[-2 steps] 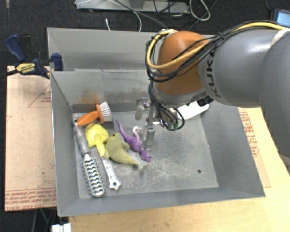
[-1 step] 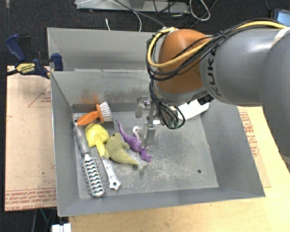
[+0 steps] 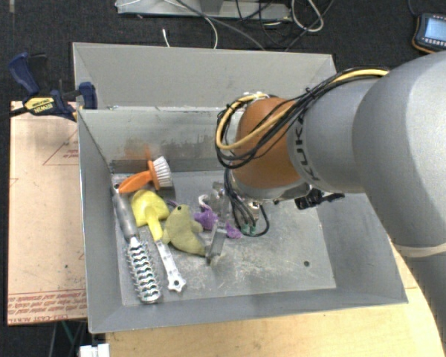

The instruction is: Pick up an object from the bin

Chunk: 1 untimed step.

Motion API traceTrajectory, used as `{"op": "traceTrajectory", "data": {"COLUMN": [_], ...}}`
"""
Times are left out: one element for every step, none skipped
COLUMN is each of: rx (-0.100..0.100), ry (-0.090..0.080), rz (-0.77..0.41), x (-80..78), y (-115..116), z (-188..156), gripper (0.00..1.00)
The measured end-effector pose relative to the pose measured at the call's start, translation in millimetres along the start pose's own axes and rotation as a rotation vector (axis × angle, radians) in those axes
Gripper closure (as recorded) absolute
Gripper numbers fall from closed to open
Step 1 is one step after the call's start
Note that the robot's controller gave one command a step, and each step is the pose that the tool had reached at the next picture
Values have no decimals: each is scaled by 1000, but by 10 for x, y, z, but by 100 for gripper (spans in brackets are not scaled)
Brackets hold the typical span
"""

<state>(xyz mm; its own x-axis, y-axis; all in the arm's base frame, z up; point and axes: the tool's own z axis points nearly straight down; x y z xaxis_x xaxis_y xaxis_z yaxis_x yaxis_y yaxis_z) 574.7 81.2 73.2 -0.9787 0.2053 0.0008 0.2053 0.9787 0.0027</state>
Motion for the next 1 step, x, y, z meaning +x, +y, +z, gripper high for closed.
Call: {"op": "traceTrajectory", "data": {"rx": [-3], "ry": [-9], "rz": [-44], "x": [65], "y": [174], "z": [-401], "gripper": [0]}}
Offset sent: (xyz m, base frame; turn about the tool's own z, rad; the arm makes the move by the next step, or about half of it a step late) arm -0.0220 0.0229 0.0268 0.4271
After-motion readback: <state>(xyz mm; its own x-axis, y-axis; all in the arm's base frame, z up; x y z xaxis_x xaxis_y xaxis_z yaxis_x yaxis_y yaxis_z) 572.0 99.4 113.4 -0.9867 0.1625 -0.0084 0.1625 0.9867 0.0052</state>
